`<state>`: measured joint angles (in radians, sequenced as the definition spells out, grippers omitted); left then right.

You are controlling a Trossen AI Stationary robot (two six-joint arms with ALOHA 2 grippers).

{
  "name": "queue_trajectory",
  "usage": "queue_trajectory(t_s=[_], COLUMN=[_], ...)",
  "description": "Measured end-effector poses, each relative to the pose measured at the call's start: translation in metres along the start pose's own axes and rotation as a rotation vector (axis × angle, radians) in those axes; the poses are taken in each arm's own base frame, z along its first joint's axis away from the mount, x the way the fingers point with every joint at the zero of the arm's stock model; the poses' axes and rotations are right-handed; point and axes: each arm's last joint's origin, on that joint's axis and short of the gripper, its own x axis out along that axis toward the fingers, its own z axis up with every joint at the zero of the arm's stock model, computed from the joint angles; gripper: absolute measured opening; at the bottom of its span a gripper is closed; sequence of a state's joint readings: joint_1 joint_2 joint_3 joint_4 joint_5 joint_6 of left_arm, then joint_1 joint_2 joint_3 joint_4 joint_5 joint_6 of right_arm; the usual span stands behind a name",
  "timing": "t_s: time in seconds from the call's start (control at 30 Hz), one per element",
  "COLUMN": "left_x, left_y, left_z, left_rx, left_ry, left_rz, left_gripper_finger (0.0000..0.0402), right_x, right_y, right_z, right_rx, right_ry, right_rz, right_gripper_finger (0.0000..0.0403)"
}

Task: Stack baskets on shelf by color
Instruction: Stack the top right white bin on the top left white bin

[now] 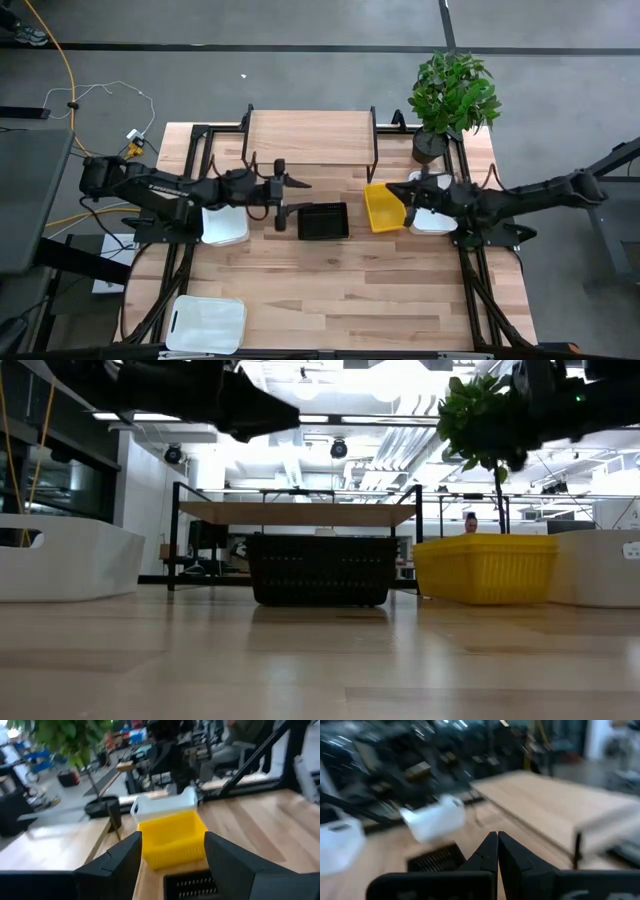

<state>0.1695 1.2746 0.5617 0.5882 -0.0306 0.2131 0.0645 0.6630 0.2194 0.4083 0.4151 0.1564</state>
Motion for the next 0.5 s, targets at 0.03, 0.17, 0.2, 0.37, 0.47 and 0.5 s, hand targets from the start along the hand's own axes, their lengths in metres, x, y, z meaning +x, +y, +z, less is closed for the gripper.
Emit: queue_trajectory(t_s=[0.03,0.17,0.2,0.37,0.47,0.5], left_x=[0.0000,-0.0001,-0.0001,-0.0001,-0.0001,-0.0001], left_y=[0.0015,0.0050,0.0050,0.0049,0.0033,0.0024], left_z=[0.0014,0.0038,0.0038,0.0037,0.0036,0.0037], left_rx=[-0.001,-0.029,-0.042,-0.116,-0.153,-0.157], left_ry=[-0.019,-0.053,-0.053,-0.051,-0.047,-0.046], left_rz=[-0.007,-0.015,-0.014,-0.017,-0.023,-0.025], left_gripper_finger=[0.0202,0.0202,0.0202,0.0202,0.0202,0.0202], right_x=[0.0013,0.0034,0.0036,0.0048,0.0052,0.0052], right_y=[-0.0012,-0.0051,-0.0058,-0.0070,-0.0071,-0.0072], right_z=[0.0021,0.0055,0.0053,0.0021,0.0017,0.0018], right_rx=[-0.007,-0.012,-0.006,-0.002,0.042,0.070], right_ry=[-0.030,-0.051,-0.049,-0.025,-0.022,-0.023], right_rz=[0.038,0.100,0.096,0.054,0.052,0.047], right_gripper_finger=[0.0000,0.0000,0.0000,0.0000,0.0000,0.0000])
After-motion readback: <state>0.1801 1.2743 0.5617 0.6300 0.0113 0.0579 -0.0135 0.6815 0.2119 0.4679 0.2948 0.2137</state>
